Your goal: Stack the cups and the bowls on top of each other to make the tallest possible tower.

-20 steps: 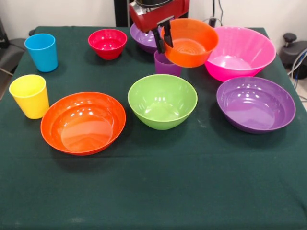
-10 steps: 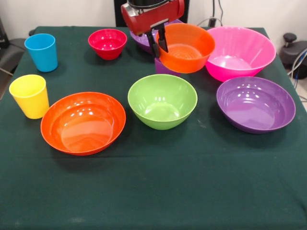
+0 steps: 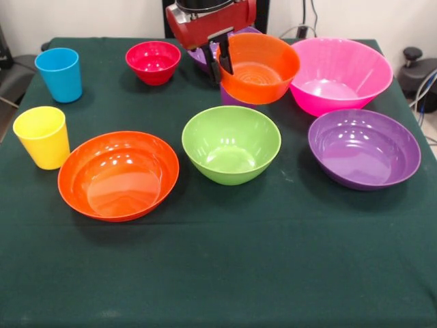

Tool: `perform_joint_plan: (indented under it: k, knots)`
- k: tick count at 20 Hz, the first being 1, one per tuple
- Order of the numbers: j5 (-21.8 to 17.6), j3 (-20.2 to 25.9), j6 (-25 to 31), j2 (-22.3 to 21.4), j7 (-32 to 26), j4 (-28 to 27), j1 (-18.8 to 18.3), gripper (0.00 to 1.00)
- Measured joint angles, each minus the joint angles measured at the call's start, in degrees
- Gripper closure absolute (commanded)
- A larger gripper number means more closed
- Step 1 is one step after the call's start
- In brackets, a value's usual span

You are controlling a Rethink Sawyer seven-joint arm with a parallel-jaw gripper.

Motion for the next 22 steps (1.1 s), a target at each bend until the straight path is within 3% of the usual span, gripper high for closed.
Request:
perform_joint_plan:
  k: [22]
  knots:
    - [-1.51, -0.36, 0.0, -0.45, -2.19, 0.84, -2.52, 1.0]
